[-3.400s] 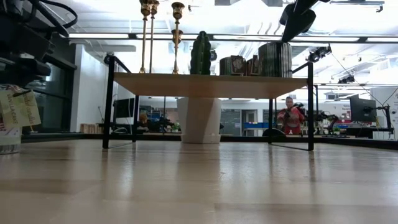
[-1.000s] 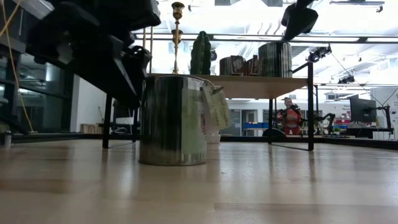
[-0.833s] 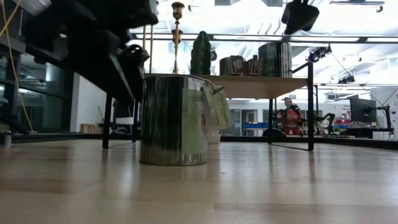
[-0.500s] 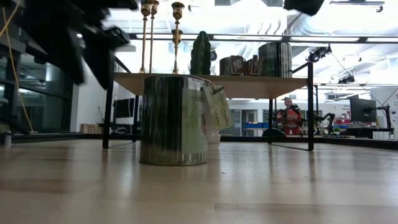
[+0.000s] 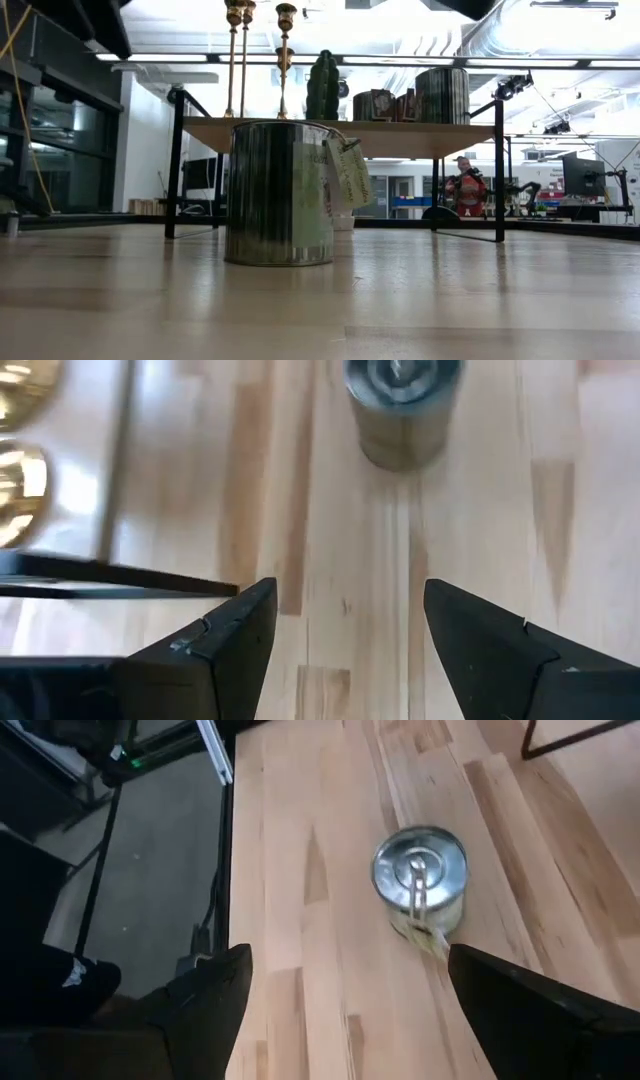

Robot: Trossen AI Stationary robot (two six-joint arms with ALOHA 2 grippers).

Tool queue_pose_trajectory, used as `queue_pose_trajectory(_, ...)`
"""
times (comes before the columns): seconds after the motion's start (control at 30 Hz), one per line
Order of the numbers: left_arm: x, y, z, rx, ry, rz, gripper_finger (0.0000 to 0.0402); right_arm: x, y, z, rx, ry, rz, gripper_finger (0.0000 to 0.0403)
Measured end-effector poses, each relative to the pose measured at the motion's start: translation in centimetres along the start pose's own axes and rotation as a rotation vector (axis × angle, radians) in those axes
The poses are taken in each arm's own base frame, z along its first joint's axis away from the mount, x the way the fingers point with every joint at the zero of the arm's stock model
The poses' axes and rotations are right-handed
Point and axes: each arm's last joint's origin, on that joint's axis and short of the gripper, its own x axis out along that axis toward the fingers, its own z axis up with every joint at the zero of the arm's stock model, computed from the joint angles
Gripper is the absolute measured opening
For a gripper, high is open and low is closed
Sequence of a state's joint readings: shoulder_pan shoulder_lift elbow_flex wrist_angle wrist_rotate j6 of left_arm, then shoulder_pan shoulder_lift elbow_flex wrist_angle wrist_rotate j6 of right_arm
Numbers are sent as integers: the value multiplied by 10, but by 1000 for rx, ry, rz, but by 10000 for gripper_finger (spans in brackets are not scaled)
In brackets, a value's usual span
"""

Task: Pick & Place candle stick holders
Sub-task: Put the silver scented candle can on the shelf

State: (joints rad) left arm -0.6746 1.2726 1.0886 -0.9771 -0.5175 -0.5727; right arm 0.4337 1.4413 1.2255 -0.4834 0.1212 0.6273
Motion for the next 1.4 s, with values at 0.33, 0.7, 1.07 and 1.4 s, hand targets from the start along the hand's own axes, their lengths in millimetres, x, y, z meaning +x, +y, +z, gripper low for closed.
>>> queue_pose_trajectory(0.33,-9,31,-38,-237,-334,-115,245,21,-6,12,-14,-63,23,330)
queue_pose_trajectory(0.7,7,60,-90,-559,-637,-138,245,25,-13,32,-102,-205,49,330)
queue_pose_trajectory(1.07,7,76,-100,-640,-795,-20,245,9,-27,70,-166,-323,-15,330)
queue_pose_trajectory(1.4,33,102,-82,-629,-933,-125,245,-10,-41,108,-207,-392,-38,330)
